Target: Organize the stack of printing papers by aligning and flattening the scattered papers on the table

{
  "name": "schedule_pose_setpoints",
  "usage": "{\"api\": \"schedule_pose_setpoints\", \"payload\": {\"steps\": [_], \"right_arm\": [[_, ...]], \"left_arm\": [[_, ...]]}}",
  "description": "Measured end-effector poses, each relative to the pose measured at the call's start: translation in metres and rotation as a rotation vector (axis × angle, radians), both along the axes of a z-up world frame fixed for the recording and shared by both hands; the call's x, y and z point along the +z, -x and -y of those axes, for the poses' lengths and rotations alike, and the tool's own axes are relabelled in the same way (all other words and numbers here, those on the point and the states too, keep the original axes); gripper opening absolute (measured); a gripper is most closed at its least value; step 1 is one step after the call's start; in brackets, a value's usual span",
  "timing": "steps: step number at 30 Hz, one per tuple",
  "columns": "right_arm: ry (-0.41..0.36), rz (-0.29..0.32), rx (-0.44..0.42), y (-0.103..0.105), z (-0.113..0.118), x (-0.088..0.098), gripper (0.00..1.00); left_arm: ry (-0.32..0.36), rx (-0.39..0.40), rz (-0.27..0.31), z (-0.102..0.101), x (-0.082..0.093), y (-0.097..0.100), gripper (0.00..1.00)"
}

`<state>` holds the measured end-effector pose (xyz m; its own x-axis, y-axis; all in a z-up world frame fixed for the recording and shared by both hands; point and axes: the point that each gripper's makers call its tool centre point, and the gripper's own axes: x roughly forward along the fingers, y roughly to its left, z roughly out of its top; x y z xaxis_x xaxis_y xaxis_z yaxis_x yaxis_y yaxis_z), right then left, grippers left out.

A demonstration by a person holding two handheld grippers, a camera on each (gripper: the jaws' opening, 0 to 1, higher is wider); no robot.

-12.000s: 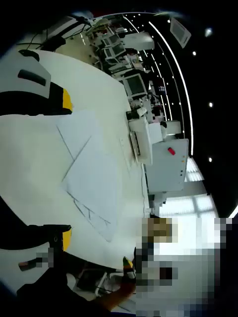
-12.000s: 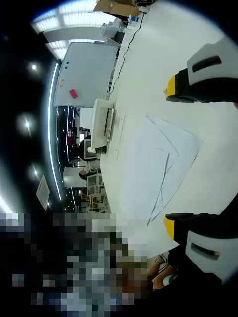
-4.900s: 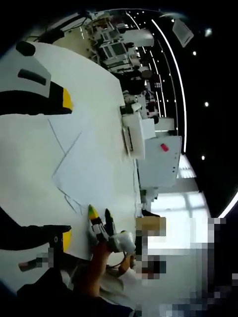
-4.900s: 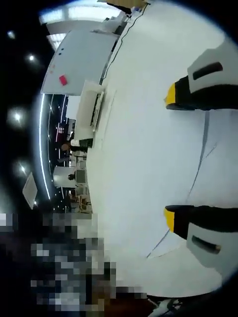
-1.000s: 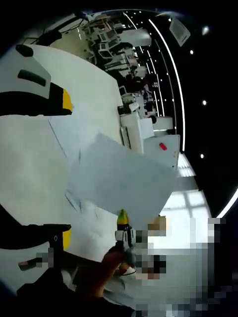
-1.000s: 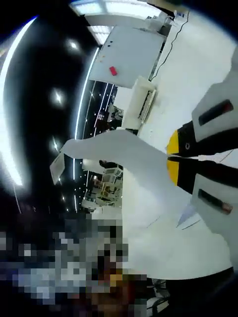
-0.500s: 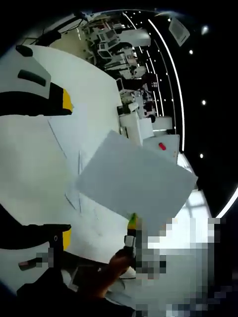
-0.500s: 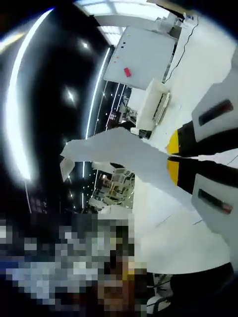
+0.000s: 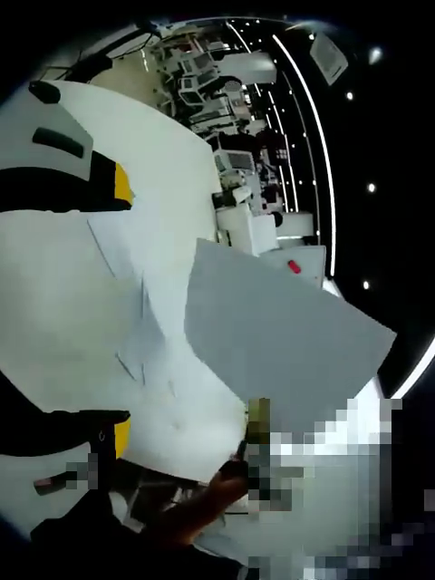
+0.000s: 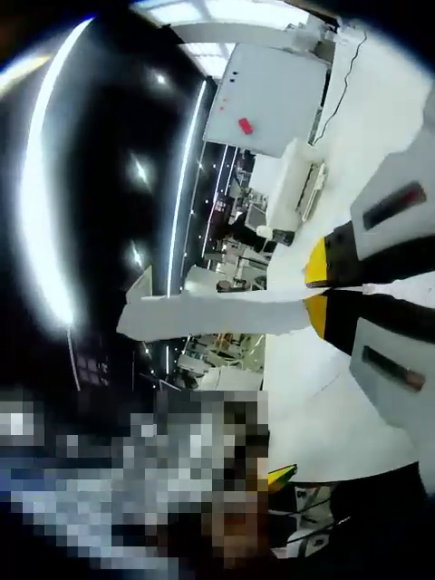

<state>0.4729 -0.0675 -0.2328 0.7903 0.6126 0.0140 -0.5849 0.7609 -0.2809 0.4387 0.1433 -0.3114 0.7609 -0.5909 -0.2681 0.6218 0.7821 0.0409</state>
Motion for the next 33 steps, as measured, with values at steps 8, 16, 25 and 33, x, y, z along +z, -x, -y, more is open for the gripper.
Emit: {"api": "schedule_pose_setpoints", "payload": {"steps": [8, 16, 25, 33], "right_arm": [[-0.010, 0.001, 0.018, 0.006, -0.004, 0.005, 0.00], [-0.027, -0.014, 0.043, 0.012, -0.009, 0.006, 0.00], [-0.043, -0.034, 0.087, 0.020, -0.020, 0.008, 0.00], [-0.058, -0.036, 0.110, 0.023, -0.026, 0.014, 0.00]], "left_arm": [[0.000, -0.003, 0.004, 0.001, 0.001, 0.001, 0.93], [0.001, -0.005, 0.009, 0.001, 0.002, 0.001, 0.93], [0.004, -0.022, 0.017, 0.007, 0.004, 0.002, 0.93], [0.005, -0.038, 0.022, 0.013, 0.005, 0.003, 0.93]]}}
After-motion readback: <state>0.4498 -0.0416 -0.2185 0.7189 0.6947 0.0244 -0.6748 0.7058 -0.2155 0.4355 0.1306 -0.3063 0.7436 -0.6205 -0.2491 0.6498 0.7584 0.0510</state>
